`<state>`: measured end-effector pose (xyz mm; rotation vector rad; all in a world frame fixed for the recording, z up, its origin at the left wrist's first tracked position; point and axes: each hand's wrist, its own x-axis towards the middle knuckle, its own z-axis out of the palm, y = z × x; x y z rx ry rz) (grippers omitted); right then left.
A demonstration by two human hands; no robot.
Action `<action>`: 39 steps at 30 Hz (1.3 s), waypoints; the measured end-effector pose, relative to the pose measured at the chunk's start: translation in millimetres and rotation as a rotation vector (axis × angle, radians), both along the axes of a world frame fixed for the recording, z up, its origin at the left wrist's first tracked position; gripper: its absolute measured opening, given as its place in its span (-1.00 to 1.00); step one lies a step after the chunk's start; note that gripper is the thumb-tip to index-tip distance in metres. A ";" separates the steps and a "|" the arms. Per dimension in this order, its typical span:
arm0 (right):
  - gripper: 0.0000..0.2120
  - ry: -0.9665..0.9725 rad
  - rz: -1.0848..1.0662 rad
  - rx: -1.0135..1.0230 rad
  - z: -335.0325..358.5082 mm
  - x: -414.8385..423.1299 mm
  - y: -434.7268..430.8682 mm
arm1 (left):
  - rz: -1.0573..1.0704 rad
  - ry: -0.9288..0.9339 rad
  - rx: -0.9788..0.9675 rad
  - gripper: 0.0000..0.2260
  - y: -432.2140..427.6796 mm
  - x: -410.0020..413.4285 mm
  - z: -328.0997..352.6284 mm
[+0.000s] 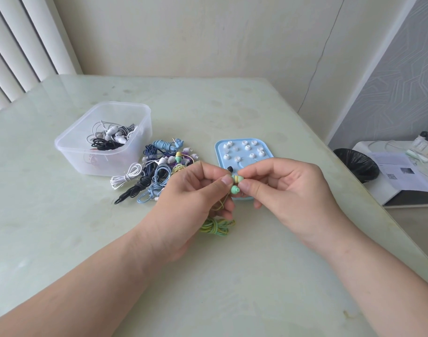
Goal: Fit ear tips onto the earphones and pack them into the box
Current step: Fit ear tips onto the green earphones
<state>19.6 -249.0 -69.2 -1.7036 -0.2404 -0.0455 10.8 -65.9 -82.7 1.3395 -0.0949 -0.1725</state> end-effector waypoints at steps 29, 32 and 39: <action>-0.85 0.018 -0.380 -0.107 3.4 14.8 -26.7 | 0.204 0.134 -0.087 -0.95 2.1 3.1 10.2; -0.88 -0.024 -0.354 -0.279 0.8 19.9 -24.8 | 0.222 0.116 -0.074 -0.93 3.4 3.9 9.7; -0.93 -0.134 -0.229 -0.582 1.8 31.5 -3.4 | 0.286 0.078 -0.108 -0.95 4.6 4.5 9.6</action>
